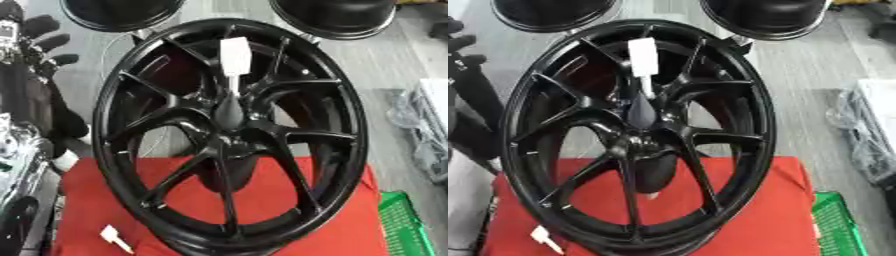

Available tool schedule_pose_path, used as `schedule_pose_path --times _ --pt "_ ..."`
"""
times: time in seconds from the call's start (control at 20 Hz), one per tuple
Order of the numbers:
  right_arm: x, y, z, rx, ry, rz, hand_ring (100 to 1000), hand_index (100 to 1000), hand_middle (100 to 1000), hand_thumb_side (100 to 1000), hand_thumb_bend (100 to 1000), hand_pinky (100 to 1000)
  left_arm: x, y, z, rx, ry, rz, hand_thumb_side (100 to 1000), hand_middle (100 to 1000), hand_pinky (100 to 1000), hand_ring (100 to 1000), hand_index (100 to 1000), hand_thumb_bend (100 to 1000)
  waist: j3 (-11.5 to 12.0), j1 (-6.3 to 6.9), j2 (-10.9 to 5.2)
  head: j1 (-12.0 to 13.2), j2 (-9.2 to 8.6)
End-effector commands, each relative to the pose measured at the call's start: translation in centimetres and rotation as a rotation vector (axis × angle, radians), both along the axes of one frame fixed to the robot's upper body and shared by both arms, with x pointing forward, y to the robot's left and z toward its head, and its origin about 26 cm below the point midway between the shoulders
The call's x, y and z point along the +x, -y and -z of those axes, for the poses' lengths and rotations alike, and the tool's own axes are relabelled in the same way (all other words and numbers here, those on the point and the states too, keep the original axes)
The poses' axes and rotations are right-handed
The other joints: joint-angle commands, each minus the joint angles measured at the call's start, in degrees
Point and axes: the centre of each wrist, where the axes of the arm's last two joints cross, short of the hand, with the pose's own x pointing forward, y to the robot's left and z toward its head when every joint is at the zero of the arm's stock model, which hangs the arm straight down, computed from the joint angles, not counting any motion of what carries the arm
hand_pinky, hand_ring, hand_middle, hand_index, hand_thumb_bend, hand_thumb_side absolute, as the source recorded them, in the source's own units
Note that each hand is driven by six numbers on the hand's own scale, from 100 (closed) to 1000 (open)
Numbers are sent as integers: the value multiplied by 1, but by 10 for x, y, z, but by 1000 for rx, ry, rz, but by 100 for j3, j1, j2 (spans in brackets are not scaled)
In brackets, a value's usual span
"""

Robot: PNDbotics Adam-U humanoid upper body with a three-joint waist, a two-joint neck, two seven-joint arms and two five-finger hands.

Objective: Pull the pin out of the wheel hub.

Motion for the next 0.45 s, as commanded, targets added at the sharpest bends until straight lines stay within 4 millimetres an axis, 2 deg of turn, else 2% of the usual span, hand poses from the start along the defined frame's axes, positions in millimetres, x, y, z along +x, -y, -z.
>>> schedule_pose_path --times 0.05,0.25,0.3,0.35,0.45 --pt "13 -30 -39 -2 154 -207 726 778 708 499 100 807 -2 0 -10 9 33 9 809 703 647 738 712 265 23 -8 -127 -45 -53" --pt "38 -72 -65 112 310 -468 701 767 697 538 100 792 -2 2 -11 -4 40 16 805 704 647 738 713 267 94 22 -152 -28 -74" --pt "43 -82 -69 139 346 -511 669 748 670 443 100 775 -2 3 -11 -7 41 19 805 704 647 738 713 267 109 34 -157 -26 -69" --pt "48 -91 -71 168 374 -551 663 745 666 552 100 772 -2 4 -11 -10 41 21 805 704 647 738 713 267 121 47 -161 -29 -61" --pt "55 -107 -74 218 410 -606 655 740 662 579 100 769 -2 6 -12 -14 44 28 803 704 648 738 713 266 146 74 -159 -42 -54"
